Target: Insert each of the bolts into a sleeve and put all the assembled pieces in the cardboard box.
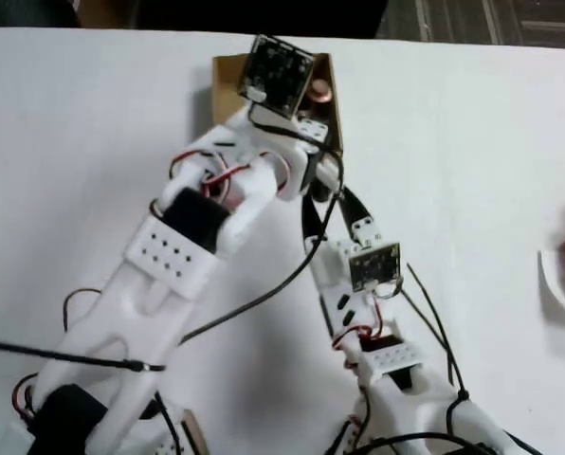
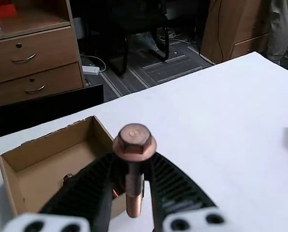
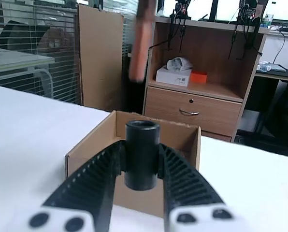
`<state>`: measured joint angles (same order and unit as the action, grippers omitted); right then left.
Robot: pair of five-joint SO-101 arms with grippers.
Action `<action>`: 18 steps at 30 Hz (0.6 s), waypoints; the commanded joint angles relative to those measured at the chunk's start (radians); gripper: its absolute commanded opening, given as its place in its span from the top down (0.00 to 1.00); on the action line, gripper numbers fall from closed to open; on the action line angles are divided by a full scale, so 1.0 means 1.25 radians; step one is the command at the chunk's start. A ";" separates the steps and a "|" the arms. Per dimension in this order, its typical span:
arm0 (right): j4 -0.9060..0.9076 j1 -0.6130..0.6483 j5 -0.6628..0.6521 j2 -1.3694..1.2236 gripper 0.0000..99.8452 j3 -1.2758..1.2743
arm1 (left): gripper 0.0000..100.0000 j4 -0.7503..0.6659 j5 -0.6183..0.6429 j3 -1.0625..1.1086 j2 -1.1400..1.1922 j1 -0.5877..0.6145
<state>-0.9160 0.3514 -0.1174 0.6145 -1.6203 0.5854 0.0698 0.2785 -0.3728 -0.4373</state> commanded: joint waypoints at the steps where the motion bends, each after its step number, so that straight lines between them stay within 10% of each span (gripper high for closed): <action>1: -0.023 0.002 -0.007 -0.003 0.98 0.049 | 0.98 -0.092 0.005 0.036 -0.009 -0.010; 18: -0.012 0.001 -0.007 -0.006 0.98 0.082 | 0.98 -0.113 0.006 0.110 -0.109 -0.065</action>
<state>-0.9160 0.3544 -0.1174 0.6130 -1.5865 0.4733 0.0698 0.4104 -0.4496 -0.5140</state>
